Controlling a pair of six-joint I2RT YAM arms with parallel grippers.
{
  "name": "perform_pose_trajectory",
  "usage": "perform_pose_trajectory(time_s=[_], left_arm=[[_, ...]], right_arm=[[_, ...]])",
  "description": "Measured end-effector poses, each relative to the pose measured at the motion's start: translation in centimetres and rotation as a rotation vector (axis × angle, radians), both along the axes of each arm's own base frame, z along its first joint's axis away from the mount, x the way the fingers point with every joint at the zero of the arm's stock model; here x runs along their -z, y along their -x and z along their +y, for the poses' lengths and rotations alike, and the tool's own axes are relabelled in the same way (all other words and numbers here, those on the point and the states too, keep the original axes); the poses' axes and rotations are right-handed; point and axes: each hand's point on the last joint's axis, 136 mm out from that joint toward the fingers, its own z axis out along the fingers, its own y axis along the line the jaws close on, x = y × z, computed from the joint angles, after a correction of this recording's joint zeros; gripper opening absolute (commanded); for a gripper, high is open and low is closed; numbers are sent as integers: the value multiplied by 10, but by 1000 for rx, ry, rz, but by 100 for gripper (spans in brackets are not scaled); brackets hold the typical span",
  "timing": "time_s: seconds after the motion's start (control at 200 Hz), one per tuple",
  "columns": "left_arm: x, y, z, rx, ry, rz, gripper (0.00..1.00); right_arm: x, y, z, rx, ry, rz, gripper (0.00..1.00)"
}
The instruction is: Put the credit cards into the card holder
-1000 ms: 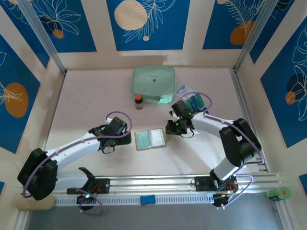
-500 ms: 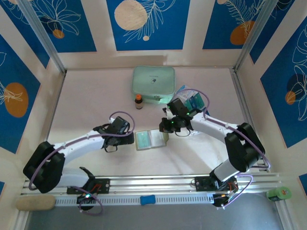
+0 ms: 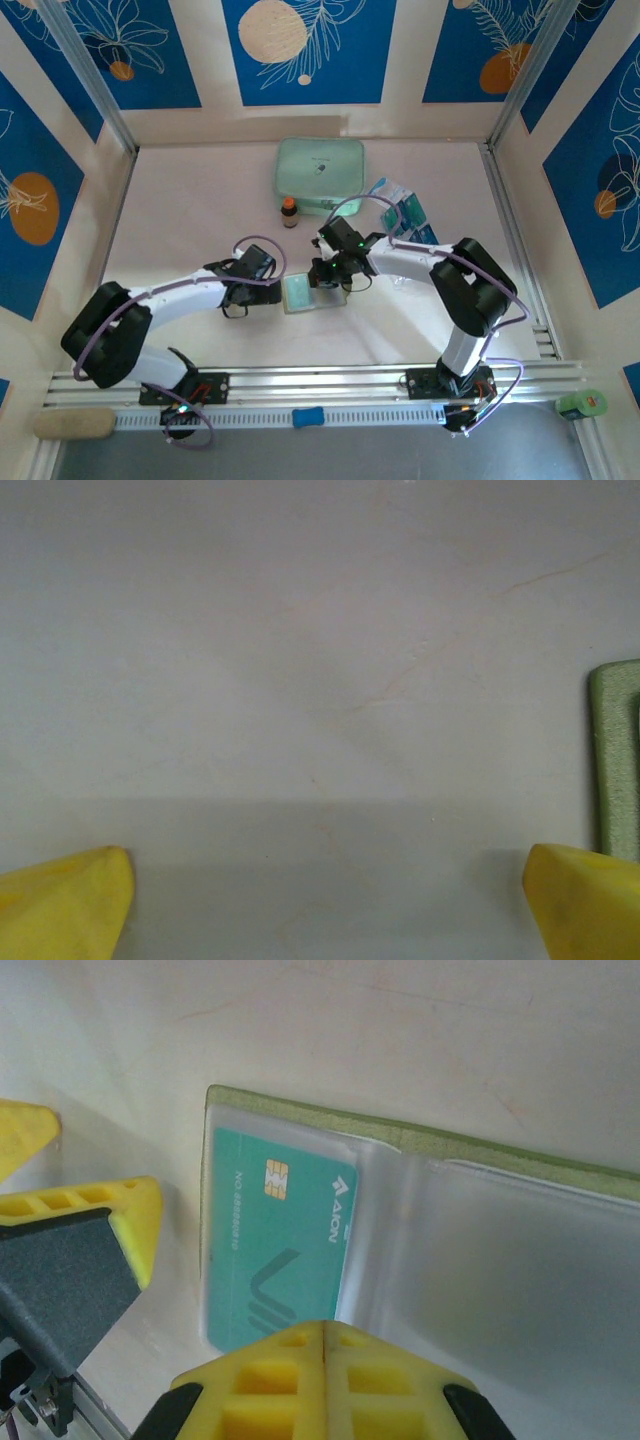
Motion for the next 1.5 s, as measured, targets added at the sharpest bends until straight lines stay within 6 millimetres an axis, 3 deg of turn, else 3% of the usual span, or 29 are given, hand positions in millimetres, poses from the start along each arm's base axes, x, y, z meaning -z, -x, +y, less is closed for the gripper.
perform_pose_trajectory(time_s=[0.83, 1.185, 1.34, 1.5], left_arm=[[2, 0, -1, 22, -22, 5, 100], [2, 0, -1, 23, -23, 5, 100], [1, 0, -1, 27, -25, 8, 100], [-10, -4, -5, 31, -10, -13, 100]], right_arm=[[18, 0, 12, -5, 3, 39, 0], [16, 2, 15, -12, -4, 41, 0], [4, -1, 12, -4, -14, 28, 0], [-27, -18, -4, 45, -62, -32, 0]])
